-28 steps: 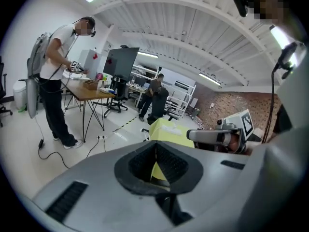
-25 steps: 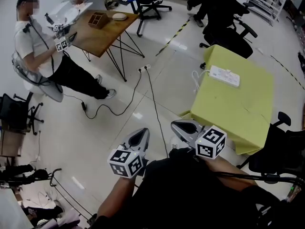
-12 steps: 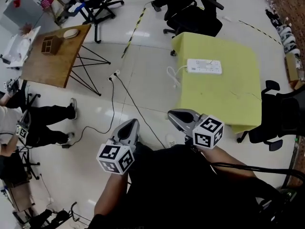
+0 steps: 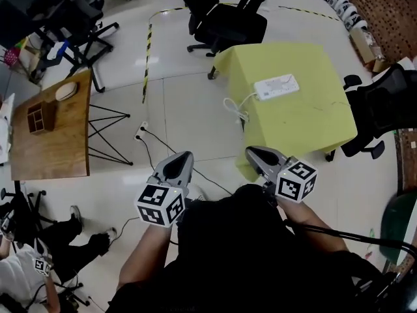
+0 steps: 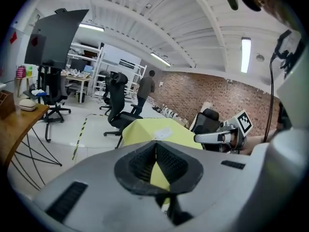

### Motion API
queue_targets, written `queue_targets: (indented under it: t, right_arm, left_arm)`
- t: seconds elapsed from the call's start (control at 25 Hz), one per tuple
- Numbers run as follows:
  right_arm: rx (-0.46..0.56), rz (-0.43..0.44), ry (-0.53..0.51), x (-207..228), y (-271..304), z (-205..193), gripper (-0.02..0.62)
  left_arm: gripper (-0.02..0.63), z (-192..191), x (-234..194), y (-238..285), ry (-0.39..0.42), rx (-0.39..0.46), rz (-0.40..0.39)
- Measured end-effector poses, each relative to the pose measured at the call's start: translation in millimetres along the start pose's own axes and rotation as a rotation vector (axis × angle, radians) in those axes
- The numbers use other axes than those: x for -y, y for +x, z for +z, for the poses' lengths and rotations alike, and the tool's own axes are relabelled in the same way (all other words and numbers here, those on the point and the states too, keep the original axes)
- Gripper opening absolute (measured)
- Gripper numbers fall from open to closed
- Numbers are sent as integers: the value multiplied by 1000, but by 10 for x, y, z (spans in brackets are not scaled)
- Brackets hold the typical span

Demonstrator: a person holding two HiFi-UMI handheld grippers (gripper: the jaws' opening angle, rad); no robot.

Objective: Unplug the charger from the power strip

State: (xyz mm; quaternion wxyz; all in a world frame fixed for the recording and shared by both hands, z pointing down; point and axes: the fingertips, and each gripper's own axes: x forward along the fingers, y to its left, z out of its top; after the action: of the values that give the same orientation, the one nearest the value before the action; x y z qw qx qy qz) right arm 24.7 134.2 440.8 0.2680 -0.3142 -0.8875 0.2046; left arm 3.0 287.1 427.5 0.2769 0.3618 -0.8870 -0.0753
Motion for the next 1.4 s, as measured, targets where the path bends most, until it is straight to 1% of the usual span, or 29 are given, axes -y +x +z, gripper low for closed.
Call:
queue_targets:
  t: [0.12, 0.2, 0.32, 0.44, 0.6, 0.68, 0.76, 0.84, 0.96, 1.04, 1.16, 1.28, 1.4]
  right_arm:
    - [55, -80, -2, -43, 102, 111, 3]
    - [81, -134, 5, -9, 112, 185, 3]
    - [123, -213, 30, 146, 78, 299, 3]
    - [177, -268, 50, 368, 80, 441, 3]
    - [228, -316, 74, 860, 158, 637, 3]
    - [257, -332, 106, 1162, 206, 779, 3]
    - [295, -334, 116, 1379, 295, 1007, 3]
    - [329, -333, 98, 1558, 381, 1260, 3]
    - [374, -356, 110, 1901, 390, 1510, 3]
    - [394, -386, 144, 2090, 344, 1564, 3]
    - [400, -453, 193, 2277, 240, 1510, 3]
    - [411, -549, 242, 2511, 75, 1447, 3]
    - [439, -671, 288, 2698, -109, 1429, 3]
  left_arm:
    - [8, 69, -216, 95, 10, -23, -76]
    - [8, 135, -276, 214, 24, -41, -124]
    - [8, 298, -295, 474, 70, -59, -191]
    - [8, 513, -350, 833, 118, -71, -237]
    - [8, 856, -373, 1320, 165, -85, -270]
    - [8, 1003, -341, 1555, 214, -115, -283]
    - [8, 1142, -372, 1803, 282, -158, -285]
    - [8, 1302, -409, 2094, 335, -188, -289]
    - [8, 1531, -322, 2597, 372, -200, -326]
    - [8, 1635, -196, 2869, 394, -210, -371]
    - [8, 1703, -39, 3161, 425, -240, -449]
    - [8, 1701, 56, 3509, 444, -290, -528]
    - [8, 1735, 154, 3909, 471, -333, -626]
